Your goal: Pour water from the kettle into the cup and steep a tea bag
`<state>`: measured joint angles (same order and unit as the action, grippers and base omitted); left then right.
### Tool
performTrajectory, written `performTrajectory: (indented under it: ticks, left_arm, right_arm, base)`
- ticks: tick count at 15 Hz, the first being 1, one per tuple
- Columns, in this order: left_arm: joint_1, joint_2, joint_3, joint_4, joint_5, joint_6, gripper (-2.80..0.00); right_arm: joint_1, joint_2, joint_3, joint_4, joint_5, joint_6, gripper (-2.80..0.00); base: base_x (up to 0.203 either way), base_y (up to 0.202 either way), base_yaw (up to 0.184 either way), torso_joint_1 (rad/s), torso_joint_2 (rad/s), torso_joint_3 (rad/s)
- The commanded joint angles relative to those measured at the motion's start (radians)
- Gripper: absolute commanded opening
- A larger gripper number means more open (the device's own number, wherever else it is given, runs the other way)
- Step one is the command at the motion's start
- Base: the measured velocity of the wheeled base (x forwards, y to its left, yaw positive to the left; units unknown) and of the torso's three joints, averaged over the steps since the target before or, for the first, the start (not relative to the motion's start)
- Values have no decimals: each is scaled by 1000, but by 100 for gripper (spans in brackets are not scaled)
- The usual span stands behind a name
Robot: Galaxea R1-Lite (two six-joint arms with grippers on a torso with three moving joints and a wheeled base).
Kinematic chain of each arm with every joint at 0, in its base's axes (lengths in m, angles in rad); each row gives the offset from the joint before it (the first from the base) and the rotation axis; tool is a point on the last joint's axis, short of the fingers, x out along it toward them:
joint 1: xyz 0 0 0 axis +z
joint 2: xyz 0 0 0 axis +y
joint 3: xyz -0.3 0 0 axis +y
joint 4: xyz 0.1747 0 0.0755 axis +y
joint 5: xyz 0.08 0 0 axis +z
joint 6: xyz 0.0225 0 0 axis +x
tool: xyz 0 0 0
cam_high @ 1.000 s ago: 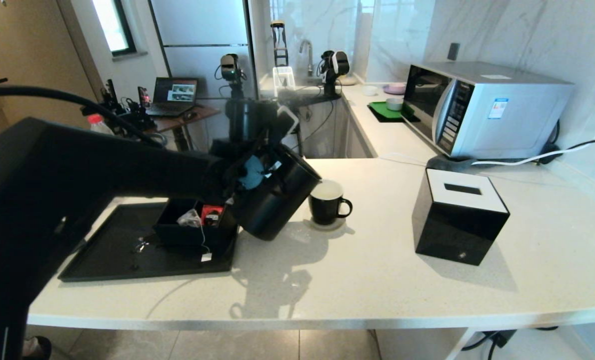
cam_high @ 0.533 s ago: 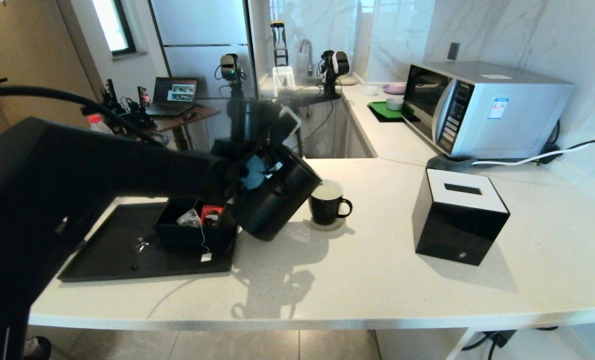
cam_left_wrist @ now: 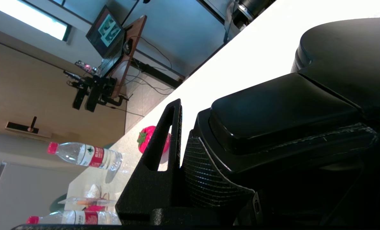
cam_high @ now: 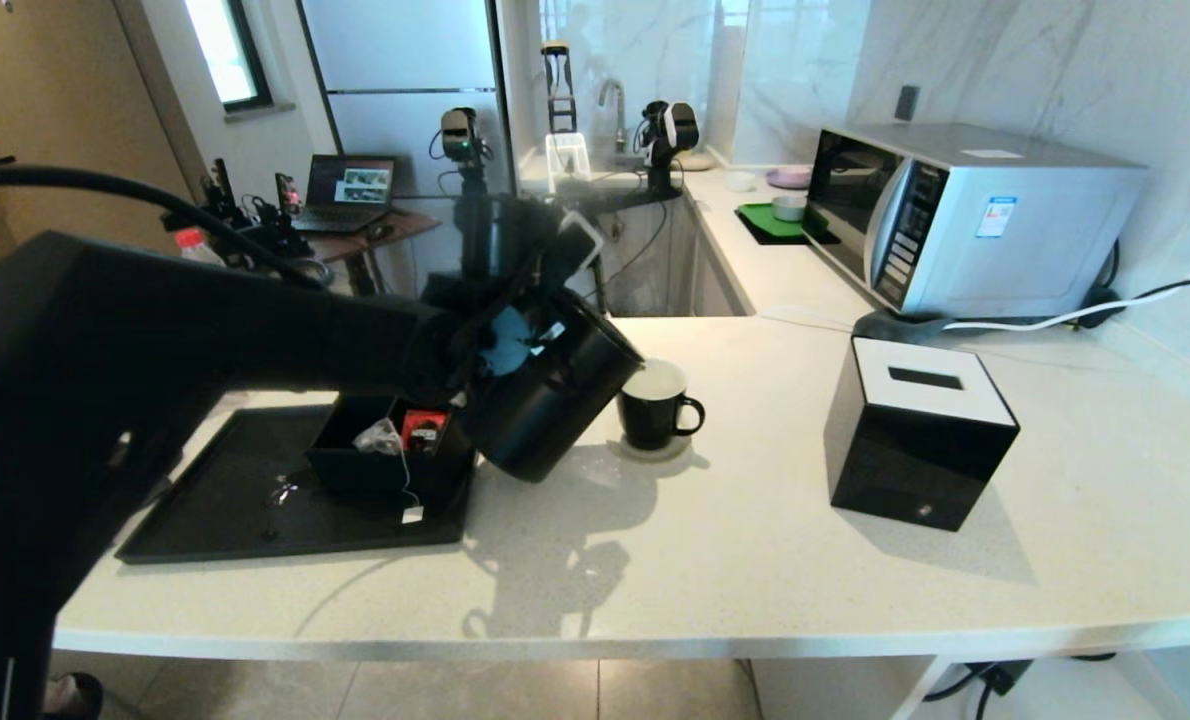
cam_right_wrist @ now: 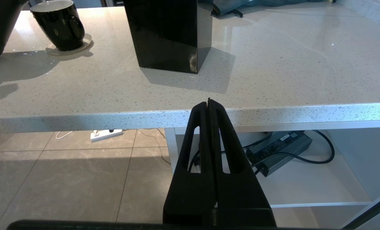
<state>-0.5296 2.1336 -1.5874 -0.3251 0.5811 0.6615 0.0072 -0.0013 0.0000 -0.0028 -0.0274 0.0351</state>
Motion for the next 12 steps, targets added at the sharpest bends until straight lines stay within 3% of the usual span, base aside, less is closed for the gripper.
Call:
performTrajectory:
  ticks: [1, 12]
  left_arm:
    - [-1, -3, -5, 1, 3, 4, -280]
    - [-13, -18, -45, 102, 8, 3, -280]
  right_arm:
    - [0, 1, 0, 0, 0, 0, -280]
    - [0, 1, 0, 0, 0, 1, -280]
  base:
    - [0, 0, 0, 0, 0, 0]
    - [0, 0, 0, 0, 0, 0]
